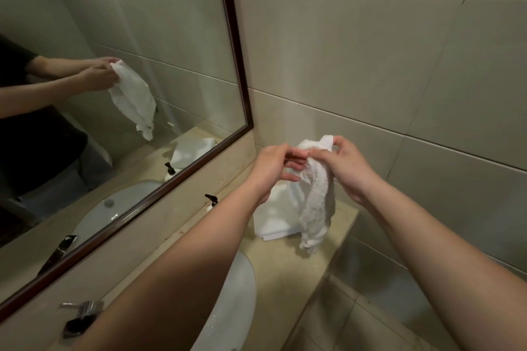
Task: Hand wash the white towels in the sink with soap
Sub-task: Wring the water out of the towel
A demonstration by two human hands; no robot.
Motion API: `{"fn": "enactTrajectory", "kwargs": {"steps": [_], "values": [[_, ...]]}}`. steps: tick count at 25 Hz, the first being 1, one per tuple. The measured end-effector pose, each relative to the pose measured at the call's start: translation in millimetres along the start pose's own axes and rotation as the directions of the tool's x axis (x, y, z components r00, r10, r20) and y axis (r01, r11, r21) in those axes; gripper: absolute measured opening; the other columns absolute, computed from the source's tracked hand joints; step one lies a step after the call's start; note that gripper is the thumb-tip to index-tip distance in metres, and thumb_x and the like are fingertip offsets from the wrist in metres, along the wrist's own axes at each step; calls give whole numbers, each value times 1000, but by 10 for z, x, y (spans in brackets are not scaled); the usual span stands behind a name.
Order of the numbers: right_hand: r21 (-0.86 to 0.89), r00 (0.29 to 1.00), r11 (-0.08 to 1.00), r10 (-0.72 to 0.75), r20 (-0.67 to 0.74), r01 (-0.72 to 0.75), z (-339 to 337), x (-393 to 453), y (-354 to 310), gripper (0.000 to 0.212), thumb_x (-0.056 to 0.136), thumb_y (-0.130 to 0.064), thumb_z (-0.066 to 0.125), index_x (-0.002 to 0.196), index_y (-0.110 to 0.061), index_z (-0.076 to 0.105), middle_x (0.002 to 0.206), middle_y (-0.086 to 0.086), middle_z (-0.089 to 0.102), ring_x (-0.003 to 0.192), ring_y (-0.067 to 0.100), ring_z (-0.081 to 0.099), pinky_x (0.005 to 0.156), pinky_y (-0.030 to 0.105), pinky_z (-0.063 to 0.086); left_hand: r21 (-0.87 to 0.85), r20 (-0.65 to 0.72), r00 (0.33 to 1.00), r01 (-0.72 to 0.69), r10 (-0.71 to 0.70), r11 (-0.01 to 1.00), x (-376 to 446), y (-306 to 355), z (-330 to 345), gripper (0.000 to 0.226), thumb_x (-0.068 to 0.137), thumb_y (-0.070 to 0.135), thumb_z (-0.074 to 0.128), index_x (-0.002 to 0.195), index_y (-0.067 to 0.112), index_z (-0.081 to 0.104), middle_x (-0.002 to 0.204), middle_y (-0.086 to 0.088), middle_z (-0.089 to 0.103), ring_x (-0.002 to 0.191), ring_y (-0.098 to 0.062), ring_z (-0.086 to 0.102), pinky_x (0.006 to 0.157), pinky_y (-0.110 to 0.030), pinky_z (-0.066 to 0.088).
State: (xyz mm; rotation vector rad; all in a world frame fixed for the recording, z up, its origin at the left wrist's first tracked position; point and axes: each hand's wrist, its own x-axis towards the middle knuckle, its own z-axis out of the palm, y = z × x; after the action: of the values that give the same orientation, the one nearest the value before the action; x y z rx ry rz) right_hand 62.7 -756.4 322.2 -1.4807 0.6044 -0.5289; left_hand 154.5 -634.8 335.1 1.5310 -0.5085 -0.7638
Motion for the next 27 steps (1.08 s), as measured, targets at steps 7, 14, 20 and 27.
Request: {"fn": "enactTrajectory", "kwargs": {"steps": [7, 14, 20, 27], "values": [[341, 926, 873, 263, 273, -348, -92, -66, 53, 34, 100, -20, 52, 116, 8, 64, 110, 25, 70, 96, 29, 71, 82, 36, 59, 289, -97, 968, -197, 233, 937, 10, -130, -21, 13, 89, 18, 74, 93, 6, 74, 77, 2, 68, 62, 4, 58, 66, -12, 48], [398, 953, 871, 222, 206, -289, 57, -137, 108, 33, 101, -23, 52, 111, 7, 64, 104, 23, 72, 95, 29, 72, 81, 36, 60, 112, -135, 924, 373, -358, 921, -128, -354, -30, 63, 89, 69, 53, 81, 9, 67, 68, -5, 67, 63, -18, 64, 62, -28, 55], [343, 983, 924, 134, 129, -171, 209, -115, 60, 18, 100, -20, 54, 113, -7, 57, 93, 10, 71, 79, 17, 72, 68, 29, 58, -452, 91, 856, 491, -509, 745, -37, -342, -130, 27, 92, 34, 70, 94, 7, 65, 76, -5, 68, 65, -14, 65, 59, -28, 58], [290, 982, 942, 137, 126, -169, 208, 8, 15, 26, 101, -31, 53, 110, -7, 59, 90, 10, 70, 79, 19, 68, 69, 29, 55, -236, -80, 941, 301, -327, 924, 146, -355, -120, 14, 101, 26, 56, 95, 15, 63, 73, 6, 62, 53, 0, 57, 63, -20, 48]]}}
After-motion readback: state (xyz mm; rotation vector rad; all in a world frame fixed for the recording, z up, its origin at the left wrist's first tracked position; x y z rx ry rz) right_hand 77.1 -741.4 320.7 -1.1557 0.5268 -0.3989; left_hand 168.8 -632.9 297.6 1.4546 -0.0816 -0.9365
